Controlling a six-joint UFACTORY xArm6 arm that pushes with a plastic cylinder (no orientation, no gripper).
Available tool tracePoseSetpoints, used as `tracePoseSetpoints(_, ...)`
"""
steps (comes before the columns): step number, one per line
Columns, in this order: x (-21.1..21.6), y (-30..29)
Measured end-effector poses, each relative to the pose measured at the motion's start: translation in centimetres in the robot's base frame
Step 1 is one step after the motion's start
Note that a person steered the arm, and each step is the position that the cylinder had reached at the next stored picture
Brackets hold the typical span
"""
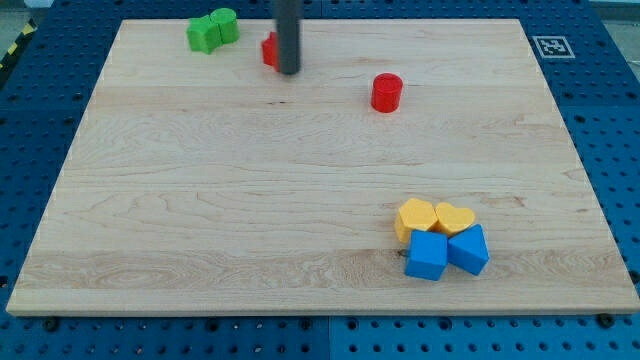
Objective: Push red star to the green star
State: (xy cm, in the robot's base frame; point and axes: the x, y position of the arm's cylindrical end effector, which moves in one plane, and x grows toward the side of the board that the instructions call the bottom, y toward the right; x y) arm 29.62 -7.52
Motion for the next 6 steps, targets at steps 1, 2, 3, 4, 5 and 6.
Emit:
tracePoseSetpoints(1,0.0,0.0)
tracePoseSetpoints(2,0.0,4.8)
tracePoseSetpoints(3,-2.1,5.7)
tracePoseSetpoints(4,-3.3,1.7)
tracePoseSetpoints(5,-3.3,-3.2)
tracePoseSetpoints(6,-3.2,-5.3)
